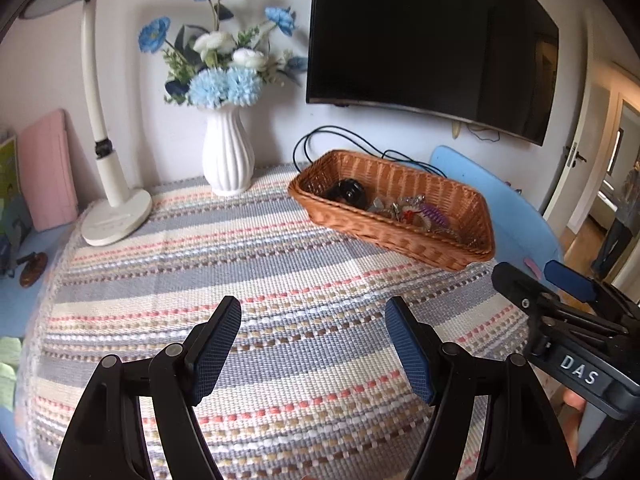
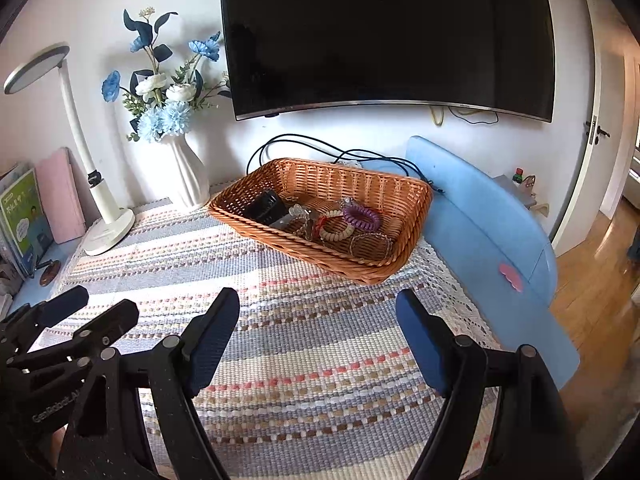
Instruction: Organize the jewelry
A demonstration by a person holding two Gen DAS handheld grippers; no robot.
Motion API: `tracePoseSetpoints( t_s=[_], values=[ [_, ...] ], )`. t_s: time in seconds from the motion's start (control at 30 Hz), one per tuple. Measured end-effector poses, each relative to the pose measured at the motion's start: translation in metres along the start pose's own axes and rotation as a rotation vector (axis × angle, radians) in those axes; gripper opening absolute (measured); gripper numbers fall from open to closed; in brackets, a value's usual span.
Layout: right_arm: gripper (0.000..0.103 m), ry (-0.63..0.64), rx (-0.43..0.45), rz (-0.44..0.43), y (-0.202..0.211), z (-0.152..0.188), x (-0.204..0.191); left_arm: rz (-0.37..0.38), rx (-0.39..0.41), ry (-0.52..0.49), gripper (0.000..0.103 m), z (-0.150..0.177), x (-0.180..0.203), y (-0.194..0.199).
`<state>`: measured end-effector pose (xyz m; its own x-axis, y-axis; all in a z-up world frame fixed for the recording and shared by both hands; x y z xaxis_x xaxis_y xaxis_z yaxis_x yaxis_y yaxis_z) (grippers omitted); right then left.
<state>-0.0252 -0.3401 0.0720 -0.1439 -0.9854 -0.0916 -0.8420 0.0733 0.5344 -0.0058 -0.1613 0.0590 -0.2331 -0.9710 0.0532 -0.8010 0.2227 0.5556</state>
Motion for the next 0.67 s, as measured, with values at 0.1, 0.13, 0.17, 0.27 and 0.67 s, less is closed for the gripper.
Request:
tracePoseSetpoints(
  t_s=[0.1, 0.13, 0.17, 0.27, 0.67],
  values=[
    [0.082, 0.001, 0.004, -0.014, 0.008, -0.001, -0.005, -0.01, 0.022, 0.001, 0.076, 0.0, -0.005, 0.01],
    [0.083, 0.001, 0.002, -0.026, 0.01, -0.001, -0.006, -0.013, 0.024, 0.003, 0.076, 0.001, -0.006, 0.012],
    [0.083, -0.001, -0.004, -0.041, 0.011, -0.002, -0.007, -0.011, 0.022, 0.007, 0.076, 0.001, -0.007, 0.013],
    [0.083, -0.018, -0.027, -0.07, 0.012, -0.001, -0.009, -0.007, 0.014, 0.015, 0.076, 0.001, -0.01, 0.016],
    [0.083, 0.04, -0.056, -0.134, 0.019, 0.007, -0.045, -0.11, 0.073, 0.073, 0.077, 0.005, -0.039, 0.043]
  ],
)
Point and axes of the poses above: each gripper's, at about its wrist camera, not at the fingertips, and y roughly against the way its jaws point, x to its right, z to its underside, the point moved 1 cm from there along -y, roughly the way its jaws point, and after that the axes turned 5 degrees about x, right-handed, at the moved point
